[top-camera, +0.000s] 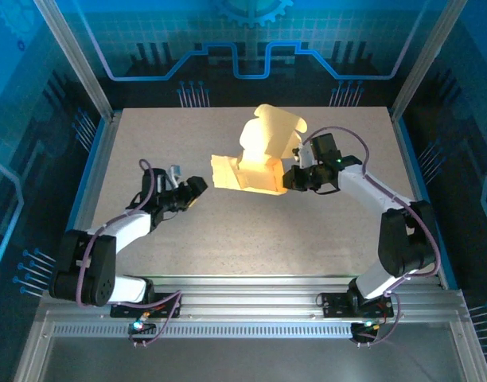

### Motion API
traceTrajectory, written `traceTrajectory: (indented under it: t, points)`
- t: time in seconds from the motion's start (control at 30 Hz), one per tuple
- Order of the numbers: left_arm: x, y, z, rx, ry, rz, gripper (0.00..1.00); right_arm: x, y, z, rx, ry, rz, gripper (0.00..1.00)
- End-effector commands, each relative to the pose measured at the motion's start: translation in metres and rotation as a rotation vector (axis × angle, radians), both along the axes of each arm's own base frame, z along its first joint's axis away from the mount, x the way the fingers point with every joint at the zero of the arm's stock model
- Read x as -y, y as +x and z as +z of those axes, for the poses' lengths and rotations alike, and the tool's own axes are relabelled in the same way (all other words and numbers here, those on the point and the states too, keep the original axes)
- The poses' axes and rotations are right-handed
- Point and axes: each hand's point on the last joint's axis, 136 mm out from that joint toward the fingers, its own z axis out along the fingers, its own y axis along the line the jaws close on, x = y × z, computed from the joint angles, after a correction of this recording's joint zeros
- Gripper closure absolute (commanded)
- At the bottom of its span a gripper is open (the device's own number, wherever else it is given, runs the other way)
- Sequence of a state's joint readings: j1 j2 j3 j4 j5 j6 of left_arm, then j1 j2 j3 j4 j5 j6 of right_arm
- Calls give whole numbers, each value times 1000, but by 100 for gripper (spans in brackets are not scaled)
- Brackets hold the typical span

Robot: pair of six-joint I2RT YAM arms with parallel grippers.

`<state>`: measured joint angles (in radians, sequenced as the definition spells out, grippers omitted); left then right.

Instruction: Fold the paper box

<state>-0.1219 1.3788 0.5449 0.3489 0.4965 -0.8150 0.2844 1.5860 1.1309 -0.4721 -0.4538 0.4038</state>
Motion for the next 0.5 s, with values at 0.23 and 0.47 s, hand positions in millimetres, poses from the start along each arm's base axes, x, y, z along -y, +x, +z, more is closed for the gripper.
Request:
traceTrajectory:
  t: [0.23,0.47]
  points:
    - [55,-14,73,252,-245,-238,29,-10,-5,18,-27,105,40,100]
    - [65,-28,76,259,-260,-259,28,-9,-5,5,-57,45,39,100]
